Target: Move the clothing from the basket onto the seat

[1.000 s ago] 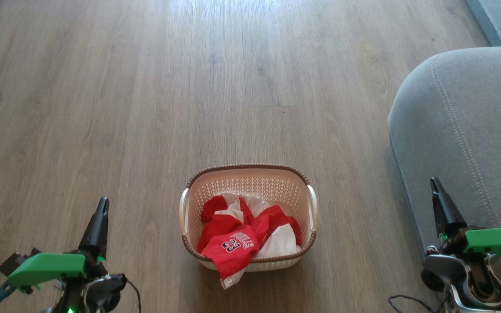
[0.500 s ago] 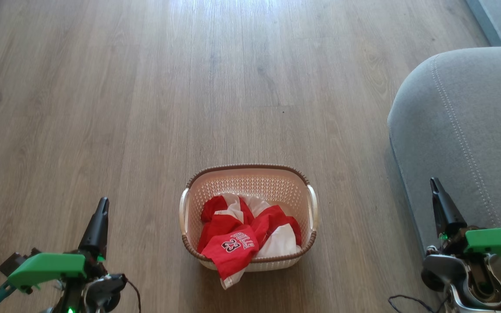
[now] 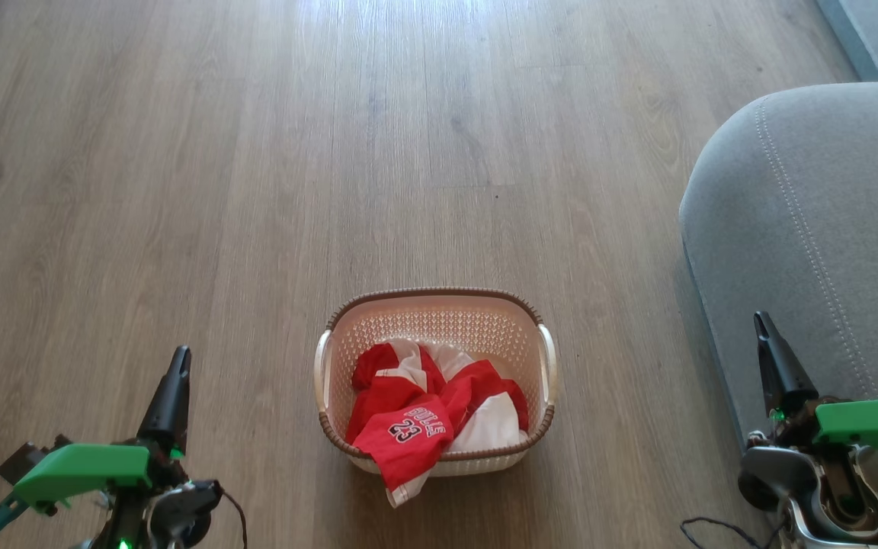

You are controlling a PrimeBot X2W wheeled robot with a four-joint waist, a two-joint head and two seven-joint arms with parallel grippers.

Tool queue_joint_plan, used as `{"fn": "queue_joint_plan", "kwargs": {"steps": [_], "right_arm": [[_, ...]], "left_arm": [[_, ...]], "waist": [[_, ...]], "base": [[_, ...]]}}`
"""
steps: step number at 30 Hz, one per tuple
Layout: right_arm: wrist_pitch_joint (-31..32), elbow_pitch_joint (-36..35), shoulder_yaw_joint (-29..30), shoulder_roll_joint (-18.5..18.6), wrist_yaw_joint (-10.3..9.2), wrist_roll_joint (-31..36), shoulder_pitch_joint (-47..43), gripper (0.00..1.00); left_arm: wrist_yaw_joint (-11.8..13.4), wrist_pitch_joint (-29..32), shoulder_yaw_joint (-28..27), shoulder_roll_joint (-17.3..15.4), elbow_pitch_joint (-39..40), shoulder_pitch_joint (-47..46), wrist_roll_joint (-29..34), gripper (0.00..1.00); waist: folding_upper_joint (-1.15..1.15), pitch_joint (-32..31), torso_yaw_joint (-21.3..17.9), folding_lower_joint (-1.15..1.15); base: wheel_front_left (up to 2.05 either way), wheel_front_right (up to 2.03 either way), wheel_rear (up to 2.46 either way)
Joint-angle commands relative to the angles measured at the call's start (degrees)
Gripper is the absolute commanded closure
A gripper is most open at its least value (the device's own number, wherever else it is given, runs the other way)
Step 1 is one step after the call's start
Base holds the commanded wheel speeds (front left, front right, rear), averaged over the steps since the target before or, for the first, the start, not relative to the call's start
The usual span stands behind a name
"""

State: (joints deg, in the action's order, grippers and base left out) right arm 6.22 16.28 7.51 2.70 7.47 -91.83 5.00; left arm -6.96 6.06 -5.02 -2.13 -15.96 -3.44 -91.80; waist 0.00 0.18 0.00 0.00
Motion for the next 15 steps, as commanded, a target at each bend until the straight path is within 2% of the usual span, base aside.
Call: {"fn": "queue_joint_plan", "kwargs": {"steps": [1, 15], "right_arm": [[0.24, -2.25, -1.02, 0.18, 0.02, -0.36, 1.18, 1.00], [0.24, -2.25, -1.02, 0.18, 0.02, -0.36, 1.18, 1.00]], "left_arm": [[-0.53, 0.41, -1.48, -0.75, 1.93, -2.75, -0.39, 1.00], [-0.53, 0.41, -1.48, -0.75, 1.93, -2.75, -0.39, 1.00]], "waist": [[0.00, 0.00, 0.00, 0.00], [0.00, 0.00, 0.00, 0.00]], "base": [[0.00, 0.00, 0.00], [0.00, 0.00, 0.00]]}}
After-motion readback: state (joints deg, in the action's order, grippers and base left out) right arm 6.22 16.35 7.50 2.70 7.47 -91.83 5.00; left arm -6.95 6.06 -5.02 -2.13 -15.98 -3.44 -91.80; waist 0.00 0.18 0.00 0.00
